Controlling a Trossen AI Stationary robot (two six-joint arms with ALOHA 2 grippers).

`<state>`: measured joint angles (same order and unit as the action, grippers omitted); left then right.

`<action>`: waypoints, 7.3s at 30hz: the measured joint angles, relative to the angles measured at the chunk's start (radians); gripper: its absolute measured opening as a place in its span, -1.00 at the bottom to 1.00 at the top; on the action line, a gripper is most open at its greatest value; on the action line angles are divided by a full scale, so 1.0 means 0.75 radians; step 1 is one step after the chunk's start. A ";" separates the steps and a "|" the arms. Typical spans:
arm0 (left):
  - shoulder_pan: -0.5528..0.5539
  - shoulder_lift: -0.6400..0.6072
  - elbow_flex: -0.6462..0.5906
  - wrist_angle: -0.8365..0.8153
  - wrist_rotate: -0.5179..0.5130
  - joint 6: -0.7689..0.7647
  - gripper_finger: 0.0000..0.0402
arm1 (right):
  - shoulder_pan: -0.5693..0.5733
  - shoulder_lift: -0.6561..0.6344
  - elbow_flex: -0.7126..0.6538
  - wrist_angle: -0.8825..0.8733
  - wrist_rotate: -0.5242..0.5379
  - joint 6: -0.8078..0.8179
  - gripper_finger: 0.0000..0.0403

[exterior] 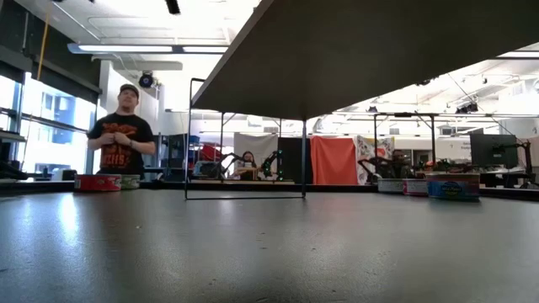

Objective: Stack canned seafood by type on shelf
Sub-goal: Stack the blue tuna can on top of blue tuna can on the shelf

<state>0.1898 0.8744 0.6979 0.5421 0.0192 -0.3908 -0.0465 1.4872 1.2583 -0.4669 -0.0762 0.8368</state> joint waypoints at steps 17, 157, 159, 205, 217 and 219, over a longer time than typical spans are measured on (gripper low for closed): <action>-0.282 -0.068 -0.001 -0.936 0.012 -0.281 -1.00 | 0.013 -0.215 -0.001 -0.101 0.199 -0.186 0.16; 0.554 0.340 -0.289 -0.504 0.497 0.196 -1.00 | -0.481 1.146 1.219 -0.783 -0.203 -0.646 -1.00; 0.555 0.352 -0.304 -0.490 0.451 0.179 -1.00 | -0.498 1.146 1.167 -0.710 -0.246 -0.645 -1.00; 0.537 0.860 -0.302 -0.221 0.393 0.809 -1.00 | -0.489 1.205 1.028 -0.510 -0.140 -0.069 -1.00; 0.542 0.821 -0.304 -0.107 0.302 0.803 -1.00 | -0.487 1.206 1.028 -0.508 -0.149 -0.103 -1.00; 0.541 0.830 -0.304 -0.125 0.307 0.793 -1.00 | -0.487 1.206 1.028 -0.507 -0.149 -0.104 -1.00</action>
<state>0.5957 1.4970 0.4702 0.4480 0.2497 0.2038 -0.4118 2.3917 2.0293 -0.8474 -0.1879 0.7589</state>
